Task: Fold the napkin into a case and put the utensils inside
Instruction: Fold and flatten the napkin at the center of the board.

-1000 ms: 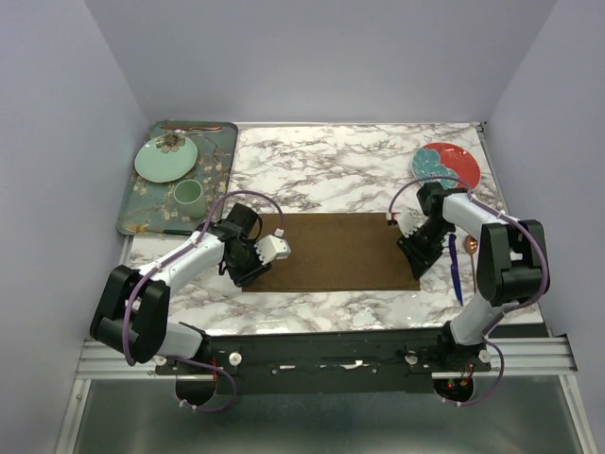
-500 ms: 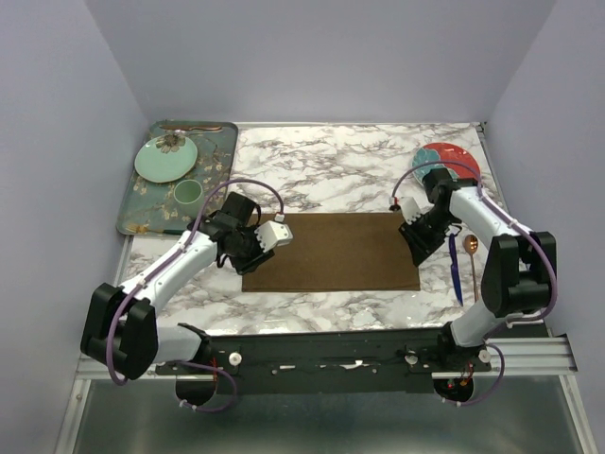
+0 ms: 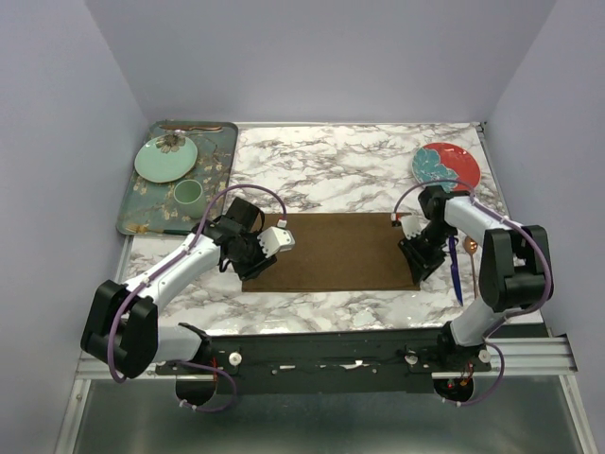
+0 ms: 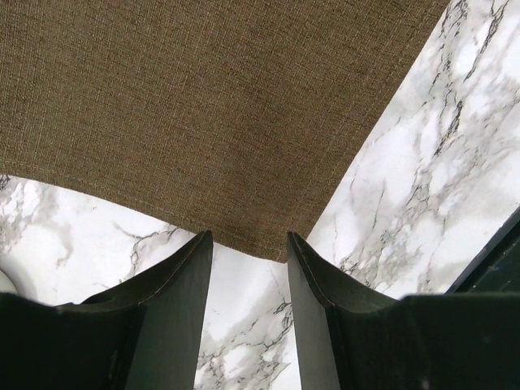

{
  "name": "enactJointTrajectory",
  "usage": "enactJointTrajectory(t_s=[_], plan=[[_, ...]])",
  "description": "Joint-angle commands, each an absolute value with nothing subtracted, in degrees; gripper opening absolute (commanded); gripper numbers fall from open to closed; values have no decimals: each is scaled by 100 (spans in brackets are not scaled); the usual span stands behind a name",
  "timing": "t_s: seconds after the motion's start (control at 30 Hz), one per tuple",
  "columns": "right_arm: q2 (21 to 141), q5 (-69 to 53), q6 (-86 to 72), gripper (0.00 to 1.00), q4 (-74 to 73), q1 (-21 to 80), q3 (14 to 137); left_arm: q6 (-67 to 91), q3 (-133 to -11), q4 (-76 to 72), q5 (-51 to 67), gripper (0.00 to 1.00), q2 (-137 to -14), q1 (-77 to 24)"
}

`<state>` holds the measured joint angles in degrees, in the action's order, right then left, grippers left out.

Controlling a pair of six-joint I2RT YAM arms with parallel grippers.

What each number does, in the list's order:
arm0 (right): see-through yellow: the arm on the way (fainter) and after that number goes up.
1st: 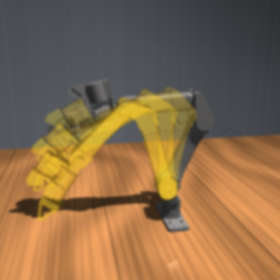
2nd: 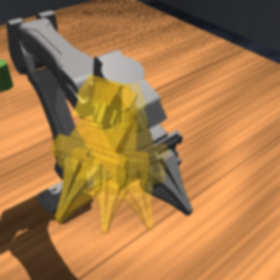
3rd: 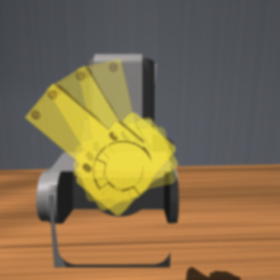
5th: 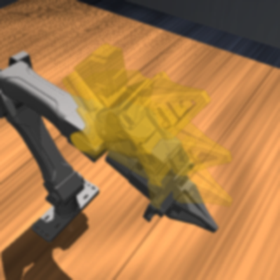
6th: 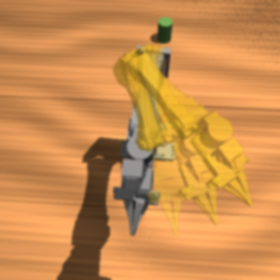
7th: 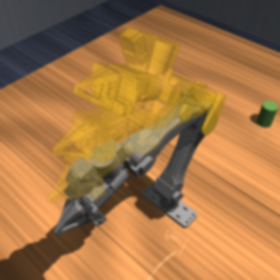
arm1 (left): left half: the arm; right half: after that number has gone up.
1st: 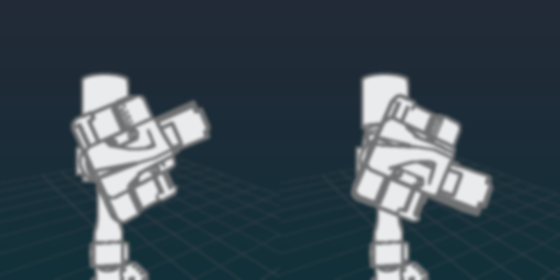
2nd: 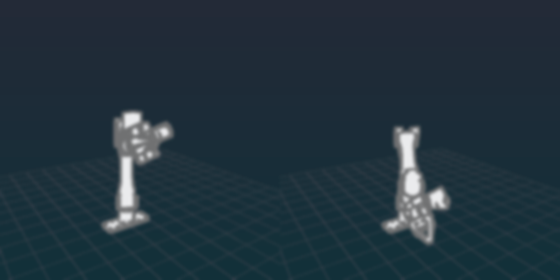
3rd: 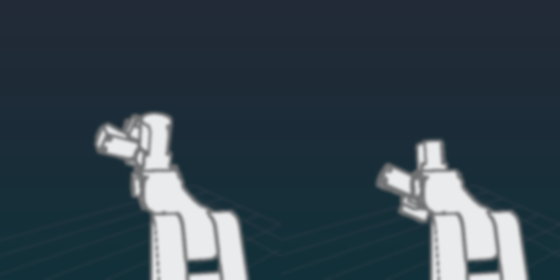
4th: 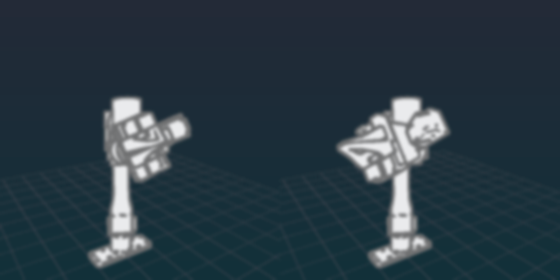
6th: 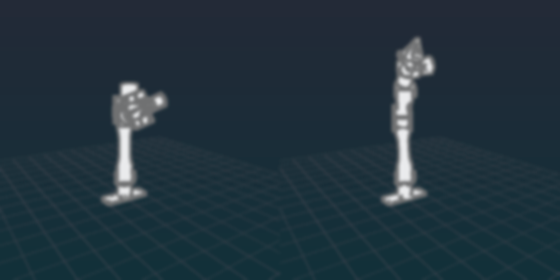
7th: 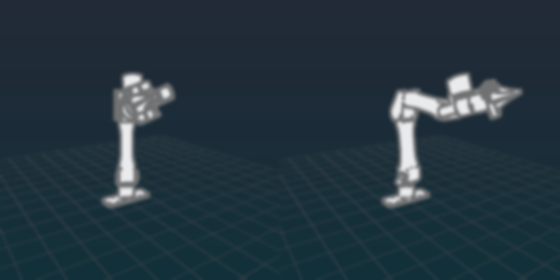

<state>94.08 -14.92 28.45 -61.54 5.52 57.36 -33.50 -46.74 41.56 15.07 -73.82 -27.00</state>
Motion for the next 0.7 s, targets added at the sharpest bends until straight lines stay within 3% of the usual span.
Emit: enactJointTrajectory(t_s=[0.0, 0.33, 0.57, 0.67], plan=[[9738, -1371, 2488, 43, -5941, 554, 5792, -3296, -4649, 4061, 1521, 51, -7365, -2760], [9975, -1327, 2373, 44, -5827, 554, 5854, -3270, -4641, 4052, 1521, 51, -7383, -2769], [10028, -1248, 2347, 39, -5766, 545, 5854, -3270, -4658, 4043, 1521, 51, -7400, -2777], [10046, -1187, 2320, 30, -5713, 545, 5854, -3270, -4650, 4034, 1512, 51, -7400, -2777]])
